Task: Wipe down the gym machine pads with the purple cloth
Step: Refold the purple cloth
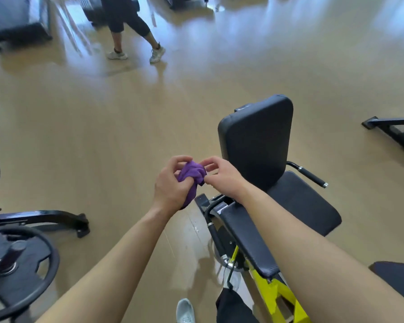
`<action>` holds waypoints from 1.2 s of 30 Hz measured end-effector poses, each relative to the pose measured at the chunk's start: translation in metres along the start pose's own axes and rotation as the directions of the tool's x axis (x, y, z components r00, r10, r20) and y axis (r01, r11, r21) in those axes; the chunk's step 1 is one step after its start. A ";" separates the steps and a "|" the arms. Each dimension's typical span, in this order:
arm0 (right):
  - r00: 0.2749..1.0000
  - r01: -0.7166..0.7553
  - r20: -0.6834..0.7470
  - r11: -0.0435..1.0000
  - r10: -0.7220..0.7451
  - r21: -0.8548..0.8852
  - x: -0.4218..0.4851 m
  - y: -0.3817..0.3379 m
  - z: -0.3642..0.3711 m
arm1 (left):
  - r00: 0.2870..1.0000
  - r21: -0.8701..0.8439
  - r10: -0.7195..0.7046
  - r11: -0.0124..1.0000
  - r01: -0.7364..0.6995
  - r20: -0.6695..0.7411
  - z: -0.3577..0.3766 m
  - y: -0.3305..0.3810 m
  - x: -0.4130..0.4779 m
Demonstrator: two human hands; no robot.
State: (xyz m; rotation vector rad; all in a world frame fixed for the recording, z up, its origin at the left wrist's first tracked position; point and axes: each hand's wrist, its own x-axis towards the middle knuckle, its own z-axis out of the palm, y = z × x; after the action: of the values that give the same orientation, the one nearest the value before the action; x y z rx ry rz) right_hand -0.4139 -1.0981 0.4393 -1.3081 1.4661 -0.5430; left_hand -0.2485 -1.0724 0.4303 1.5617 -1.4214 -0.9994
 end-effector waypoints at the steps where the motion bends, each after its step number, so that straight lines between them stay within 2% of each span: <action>1: 0.998 -0.052 -0.043 0.996 0.055 0.069 -0.009 -0.002 0.009 | 1.000 -0.028 -0.016 0.999 0.016 0.002 -0.009 -0.002 -0.010; 3: 0.970 -0.213 -0.062 0.941 0.236 0.264 -0.026 -0.004 0.027 | 0.999 -0.052 -0.023 0.998 0.025 0.032 -0.025 -0.005 -0.030; 5: 0.936 -0.331 0.018 0.864 0.351 0.379 -0.046 -0.003 0.044 | 0.997 -0.064 -0.008 0.998 0.014 0.082 -0.036 -0.007 -0.053; 7: 0.927 -0.374 0.128 0.830 0.354 0.414 -0.066 0.000 0.057 | 0.992 -0.078 0.007 0.997 0.002 0.125 -0.043 -0.009 -0.076; 9: 0.935 -0.354 0.176 0.837 0.308 0.417 -0.084 0.001 0.066 | 0.990 -0.093 0.033 0.995 -0.021 0.135 -0.046 -0.008 -0.100; 12: 0.965 -0.259 0.075 0.885 0.250 0.387 -0.105 0.006 0.069 | 0.995 -0.064 0.046 0.997 -0.041 0.092 -0.052 -0.006 -0.139; 15: 0.988 -0.096 -0.098 0.966 0.122 0.239 -0.118 0.010 0.062 | 0.996 0.032 -0.022 0.999 0.019 0.089 -0.053 -0.017 -0.173; 17: 0.993 0.037 -0.113 0.995 -0.026 0.096 -0.134 0.007 0.062 | 0.983 0.051 -0.145 0.989 0.140 0.109 -0.050 -0.022 -0.201; 19: 0.991 0.130 -0.020 0.991 -0.130 0.007 -0.155 0.003 0.067 | 0.963 0.037 -0.263 0.965 0.261 0.064 -0.043 -0.021 -0.222; 20: 0.984 0.173 0.049 0.985 -0.172 -0.017 -0.165 0.002 0.071 | 0.958 0.059 -0.285 0.957 0.285 -0.008 -0.042 -0.018 -0.231; 22: 0.948 0.253 0.208 0.967 -0.241 -0.035 -0.186 0.000 0.076 | 0.961 0.105 -0.220 0.965 0.240 -0.167 -0.043 -0.012 -0.245; 23: 0.924 0.282 0.284 0.958 -0.257 -0.049 -0.196 0.000 0.077 | 0.966 0.113 -0.163 0.976 0.188 -0.198 -0.045 -0.010 -0.253; 25: 0.877 0.339 0.399 0.934 -0.269 -0.115 -0.215 -0.002 0.079 | 0.986 0.149 -0.060 0.985 0.083 -0.158 -0.051 -0.009 -0.270; 28: 0.847 0.355 0.484 0.911 -0.219 -0.209 -0.243 -0.006 0.080 | 0.995 0.128 -0.045 0.990 0.056 -0.088 -0.070 -0.009 -0.300; 32: 0.865 0.344 0.477 0.877 -0.157 -0.335 -0.277 -0.001 0.085 | 0.991 0.037 -0.132 0.991 0.132 -0.015 -0.096 -0.012 -0.348; 36: 0.900 0.376 0.402 0.765 -0.167 -0.523 -0.314 0.012 0.101 | 0.992 -0.033 -0.120 0.992 0.119 -0.029 -0.112 -0.019 -0.395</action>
State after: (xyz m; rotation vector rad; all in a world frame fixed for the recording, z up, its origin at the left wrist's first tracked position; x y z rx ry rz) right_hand -0.3753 -0.7800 0.5174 -2.0274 1.1920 -0.0125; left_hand -0.1626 -0.6730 0.4739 1.6481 -1.2980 -1.0578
